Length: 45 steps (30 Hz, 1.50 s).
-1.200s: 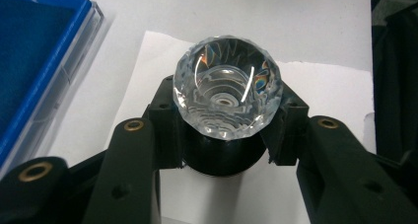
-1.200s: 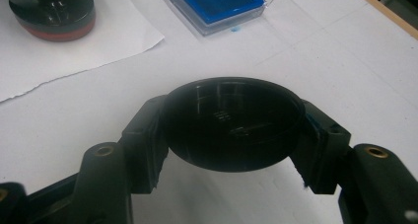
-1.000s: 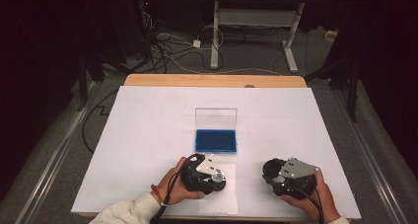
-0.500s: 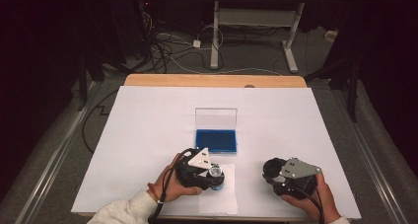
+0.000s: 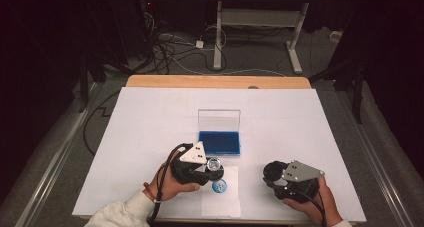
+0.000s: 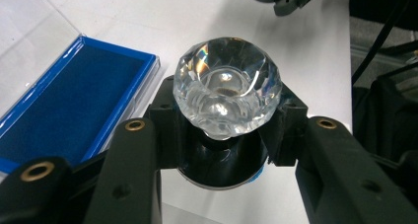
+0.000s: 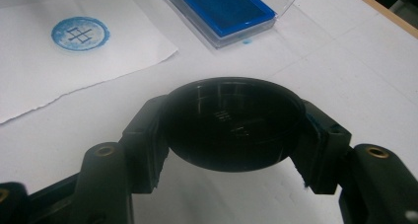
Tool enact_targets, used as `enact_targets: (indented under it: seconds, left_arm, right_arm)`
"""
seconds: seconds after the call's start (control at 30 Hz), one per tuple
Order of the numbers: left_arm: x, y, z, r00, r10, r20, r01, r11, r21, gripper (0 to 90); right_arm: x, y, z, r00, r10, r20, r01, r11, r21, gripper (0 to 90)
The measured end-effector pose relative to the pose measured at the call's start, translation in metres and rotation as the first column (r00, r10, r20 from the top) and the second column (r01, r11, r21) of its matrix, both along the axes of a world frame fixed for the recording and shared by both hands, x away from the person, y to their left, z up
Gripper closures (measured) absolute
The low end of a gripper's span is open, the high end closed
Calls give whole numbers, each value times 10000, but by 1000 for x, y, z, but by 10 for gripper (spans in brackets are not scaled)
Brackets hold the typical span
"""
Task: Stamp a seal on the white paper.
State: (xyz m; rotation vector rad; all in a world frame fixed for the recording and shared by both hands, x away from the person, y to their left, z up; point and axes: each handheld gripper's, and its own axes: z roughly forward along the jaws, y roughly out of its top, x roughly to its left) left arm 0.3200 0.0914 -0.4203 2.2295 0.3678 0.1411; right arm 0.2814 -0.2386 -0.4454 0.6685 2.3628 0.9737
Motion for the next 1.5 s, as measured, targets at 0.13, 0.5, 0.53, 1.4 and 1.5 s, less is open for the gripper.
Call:
enact_targets:
  seconds: [0.13, 0.5, 0.53, 1.4, 1.5]
  left_arm:
    - [1, 2, 2, 10000, 20, -1, -20, 9999, -148, 564]
    - [4, 6, 5, 10000, 94, 5, -94, 9991, -418, 566]
    - [4, 6, 5, 9999, 118, 12, -117, 9989, -453, 566]
    - [0, 14, 16, 9994, 290, 185, -271, 9949, -975, 569]
    - [1, 14, 18, 9994, 294, 201, -272, 9941, -1048, 569]
  right_arm:
    - [1, 2, -1, 10000, 25, -15, -25, 10000, 60, 382]
    - [3, 9, -4, 9999, 133, -73, -133, 9999, 6, 382]
    - [3, 10, -4, 9998, 177, -68, -177, 9998, -12, 382]
    - [12, 19, -2, 9992, 398, -29, -398, 9992, 103, 382]
    - [13, 20, -2, 9992, 393, -31, -392, 9990, 199, 382]
